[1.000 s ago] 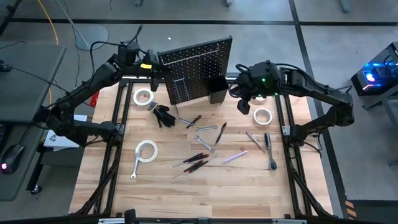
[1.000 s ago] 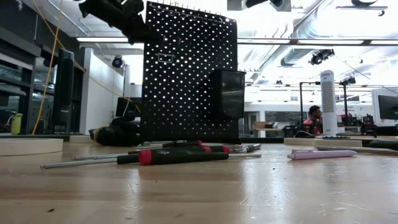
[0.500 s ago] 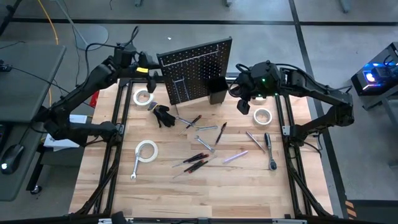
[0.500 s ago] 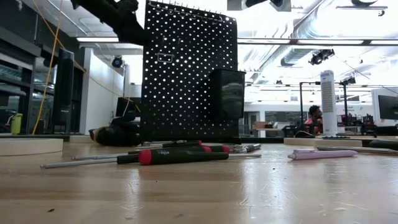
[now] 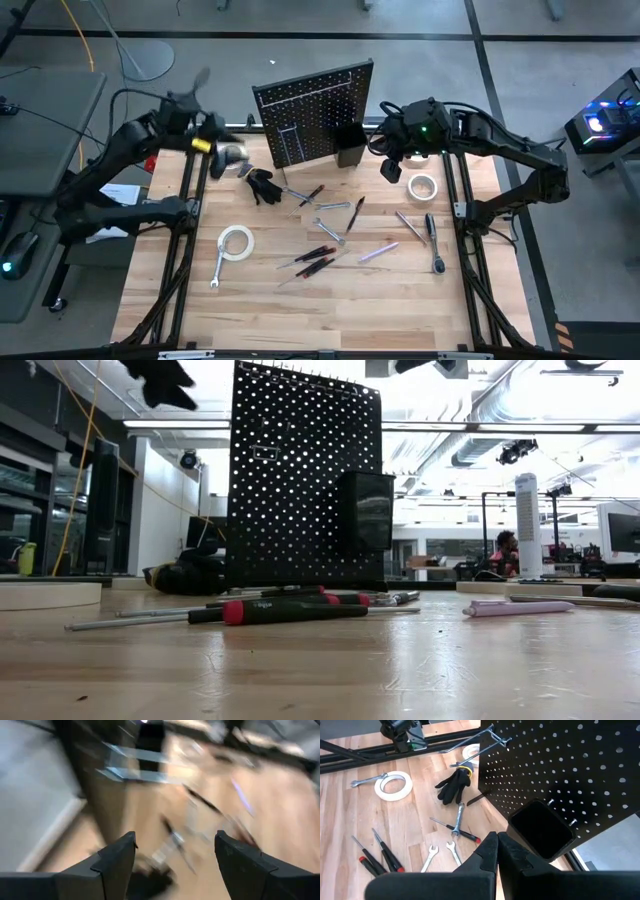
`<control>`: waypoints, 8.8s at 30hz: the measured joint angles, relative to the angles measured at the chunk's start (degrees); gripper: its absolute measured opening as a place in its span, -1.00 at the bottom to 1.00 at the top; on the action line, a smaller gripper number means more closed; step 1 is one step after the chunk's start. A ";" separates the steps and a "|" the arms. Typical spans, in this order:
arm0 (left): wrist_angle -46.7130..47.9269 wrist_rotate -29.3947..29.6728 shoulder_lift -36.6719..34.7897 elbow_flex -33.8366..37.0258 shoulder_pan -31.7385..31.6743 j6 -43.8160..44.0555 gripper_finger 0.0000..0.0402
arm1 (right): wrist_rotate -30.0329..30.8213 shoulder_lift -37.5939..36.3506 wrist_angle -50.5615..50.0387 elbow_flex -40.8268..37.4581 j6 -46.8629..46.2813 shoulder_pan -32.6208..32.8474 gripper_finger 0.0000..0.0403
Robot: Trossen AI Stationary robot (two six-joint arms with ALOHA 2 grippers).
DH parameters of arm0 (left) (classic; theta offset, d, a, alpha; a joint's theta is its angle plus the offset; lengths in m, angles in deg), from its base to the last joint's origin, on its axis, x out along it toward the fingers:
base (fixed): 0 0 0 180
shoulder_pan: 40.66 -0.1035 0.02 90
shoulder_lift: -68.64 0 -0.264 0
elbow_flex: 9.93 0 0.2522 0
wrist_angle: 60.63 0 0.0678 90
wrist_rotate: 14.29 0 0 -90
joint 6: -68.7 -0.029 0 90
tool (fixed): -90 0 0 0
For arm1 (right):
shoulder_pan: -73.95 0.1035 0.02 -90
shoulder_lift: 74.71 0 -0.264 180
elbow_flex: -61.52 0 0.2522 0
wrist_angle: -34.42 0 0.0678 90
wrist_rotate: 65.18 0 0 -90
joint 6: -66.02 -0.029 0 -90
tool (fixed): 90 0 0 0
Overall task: Hang tools onto peg board
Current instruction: Hang the silver wrench on the peg board
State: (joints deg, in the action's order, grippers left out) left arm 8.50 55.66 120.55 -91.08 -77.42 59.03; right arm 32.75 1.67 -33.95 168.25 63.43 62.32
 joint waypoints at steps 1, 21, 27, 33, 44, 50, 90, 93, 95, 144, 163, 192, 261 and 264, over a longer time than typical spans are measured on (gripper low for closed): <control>2.83 -0.01 -0.17 0.03 3.01 0.05 0.26 | 0.20 0.00 0.00 0.00 0.00 0.00 -1.00; -43.60 37.04 23.85 28.01 36.60 1.18 0.26 | 1.00 0.00 1.07 -0.02 -0.11 -0.01 -1.00; -53.27 42.60 34.10 27.23 35.90 -1.01 0.26 | 0.99 -0.02 1.29 -0.02 -0.10 -0.02 -1.00; -55.80 44.02 40.04 26.79 35.24 -5.09 0.12 | 0.97 -0.02 1.47 -0.02 -0.37 0.00 -1.00; -55.25 43.25 43.25 26.79 30.35 -9.26 -0.37 | 0.60 -0.02 1.77 -0.02 -2.13 0.00 -1.00; -55.35 35.84 43.90 26.79 27.61 -14.30 -0.41 | 0.53 -0.02 1.77 -0.02 -2.81 0.00 -1.00; -49.30 25.21 45.42 22.96 22.57 -2.04 -0.98 | -2.39 -0.02 2.60 -0.04 -7.45 0.04 -1.00; -46.54 24.31 41.96 21.34 22.59 -0.39 -0.99 | -2.39 -0.02 2.59 -0.04 -6.98 0.04 -1.00; -44.51 22.72 38.30 20.81 22.59 0.38 -0.99 | -2.38 -0.02 2.58 -0.04 -6.45 0.04 -1.00; -56.84 52.64 -2.77 20.32 29.51 -5.72 -1.00 | -7.53 1.60 14.58 -0.04 -3.66 0.04 -1.00; -49.38 48.96 2.80 20.28 32.38 2.13 -1.00 | -7.51 1.57 13.20 -0.04 -4.91 0.04 -1.00; -78.88 29.71 6.09 15.14 37.25 23.07 -1.00 | -22.09 10.23 49.33 -0.04 -16.09 4.19 -0.71; -59.61 36.66 1.66 18.42 36.82 32.67 -0.21 | -12.13 8.09 54.63 0.01 -11.67 3.82 -1.00; -80.38 40.28 2.72 27.85 38.98 36.65 -0.20 | -10.38 10.38 61.96 -0.04 -10.68 3.82 -1.00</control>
State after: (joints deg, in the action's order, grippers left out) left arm -71.88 95.94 123.27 -63.23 -38.44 95.69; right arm 22.37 12.05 28.01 168.21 52.75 66.14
